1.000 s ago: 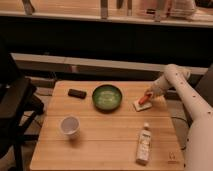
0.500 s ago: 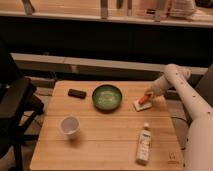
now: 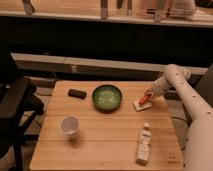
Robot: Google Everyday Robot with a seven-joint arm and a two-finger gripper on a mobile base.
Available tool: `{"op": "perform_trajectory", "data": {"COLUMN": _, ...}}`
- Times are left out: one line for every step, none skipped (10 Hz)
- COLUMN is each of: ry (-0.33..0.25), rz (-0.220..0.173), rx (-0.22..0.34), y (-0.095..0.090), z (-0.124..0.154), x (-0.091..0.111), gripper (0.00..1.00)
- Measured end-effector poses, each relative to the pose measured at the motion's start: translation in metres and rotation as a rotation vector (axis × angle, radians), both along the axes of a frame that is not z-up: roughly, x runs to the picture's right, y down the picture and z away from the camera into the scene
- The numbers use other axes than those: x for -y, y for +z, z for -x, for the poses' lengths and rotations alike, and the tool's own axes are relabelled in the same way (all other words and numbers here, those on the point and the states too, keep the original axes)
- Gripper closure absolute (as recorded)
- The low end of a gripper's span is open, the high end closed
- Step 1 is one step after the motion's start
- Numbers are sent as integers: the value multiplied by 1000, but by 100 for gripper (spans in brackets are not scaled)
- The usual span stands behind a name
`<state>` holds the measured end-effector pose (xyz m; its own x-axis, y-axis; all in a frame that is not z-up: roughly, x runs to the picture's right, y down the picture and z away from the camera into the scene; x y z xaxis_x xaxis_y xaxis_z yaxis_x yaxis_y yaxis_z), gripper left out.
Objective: Place the pepper on the white sponge
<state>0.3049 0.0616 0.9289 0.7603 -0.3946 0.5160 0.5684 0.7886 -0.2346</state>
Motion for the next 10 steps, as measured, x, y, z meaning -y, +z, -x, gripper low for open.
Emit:
{"op": "perform_trajectory", "data": {"ry": -1, "rz": 1, "rx": 0, "y": 0, "z": 0, "x": -1, "gripper": 78}}
{"op": "perform_trajectory", "data": {"ry": -8, "rz": -5, "rx": -4, "y": 0, "z": 0, "x": -1, "gripper": 68}}
{"op": "perform_trajectory", "data": {"ry": -18, "rz": -20, "rx": -20, "y": -2, "z": 1, "x": -2, "gripper": 58}}
{"op": "perform_trajectory", "data": {"ry": -18, "rz": -21, "rx": -26, "y": -2, "z": -2, "x": -4, "gripper": 47}}
{"op": "perform_trajectory", "data": {"ry": -18, "rz": -21, "rx": -23, "y": -1, "z": -2, "x": -3, "gripper": 39}}
{"op": "perform_trajectory", "data": {"ry": -27, "rz": -14, "rx": -14, "y": -1, "z": 2, "x": -5, "gripper": 27}}
{"op": "perform_trajectory", "data": {"ry": -28, "rz": -15, "rx": -11, "y": -1, "z": 3, "x": -4, "gripper": 21}}
{"op": "perform_trajectory", "data": {"ry": -29, "rz": -14, "rx": -11, "y": -1, "z": 1, "x": -5, "gripper": 20}}
{"op": "perform_trajectory", "data": {"ry": -30, "rz": -13, "rx": -11, "y": -2, "z": 0, "x": -7, "gripper": 20}}
{"op": "perform_trajectory", "data": {"ry": -37, "rz": -12, "rx": -11, "y": -3, "z": 1, "x": -7, "gripper": 20}}
